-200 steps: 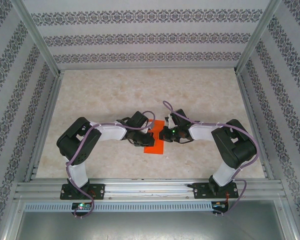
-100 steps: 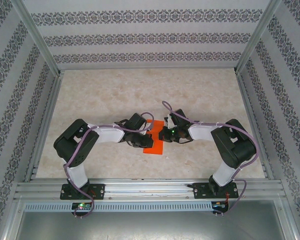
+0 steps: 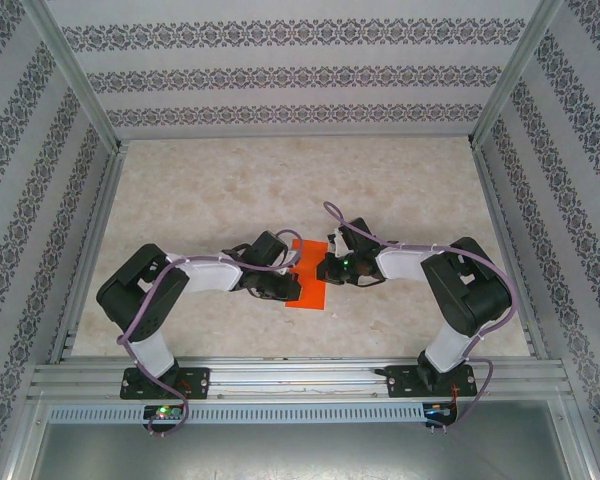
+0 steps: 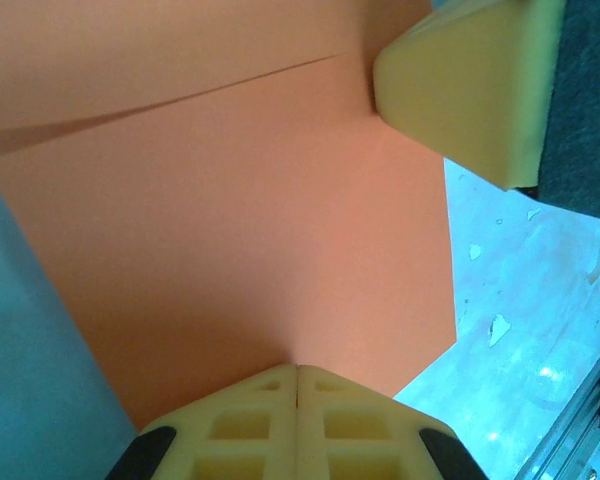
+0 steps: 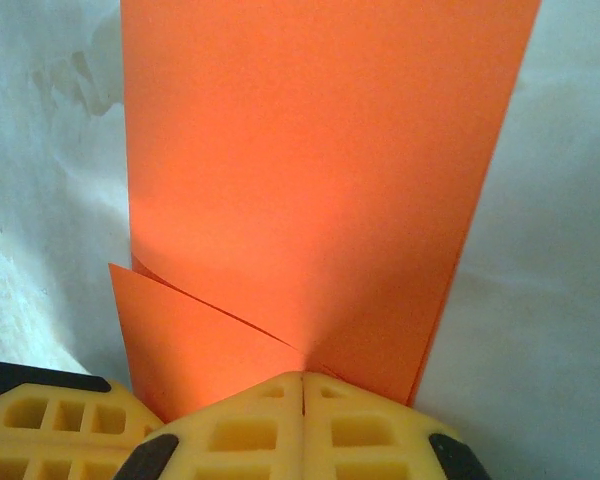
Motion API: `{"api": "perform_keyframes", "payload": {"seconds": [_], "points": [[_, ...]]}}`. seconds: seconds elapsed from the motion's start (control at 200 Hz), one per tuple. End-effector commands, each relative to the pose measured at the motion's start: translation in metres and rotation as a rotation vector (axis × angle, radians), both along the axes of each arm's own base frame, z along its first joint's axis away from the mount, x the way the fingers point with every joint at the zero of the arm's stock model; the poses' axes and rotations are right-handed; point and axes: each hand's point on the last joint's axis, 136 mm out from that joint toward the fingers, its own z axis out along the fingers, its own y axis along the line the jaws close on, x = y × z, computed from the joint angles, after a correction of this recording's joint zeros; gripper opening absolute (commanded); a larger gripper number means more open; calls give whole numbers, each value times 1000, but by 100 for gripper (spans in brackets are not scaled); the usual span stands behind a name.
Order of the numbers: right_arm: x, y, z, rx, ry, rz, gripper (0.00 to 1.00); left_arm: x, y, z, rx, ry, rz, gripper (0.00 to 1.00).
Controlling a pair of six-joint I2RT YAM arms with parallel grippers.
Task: Fold a paper plane with a square sheet of paper (fold left side to right side)
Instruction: Fold the triangle a second time at the center of the table.
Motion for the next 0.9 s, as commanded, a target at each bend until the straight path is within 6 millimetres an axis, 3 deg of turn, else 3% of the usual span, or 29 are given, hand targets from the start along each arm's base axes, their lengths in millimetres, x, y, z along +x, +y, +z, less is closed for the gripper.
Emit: {"api": "perform_keyframes", "payload": {"seconds": [0.0, 0.899], "points": [[-25, -37, -44, -188, 124, -30, 0, -36, 33, -28, 158, 102, -20, 0], [-23, -34, -39, -183, 121, -23, 0, -57, 66, -33, 223, 95, 38, 0]]}}
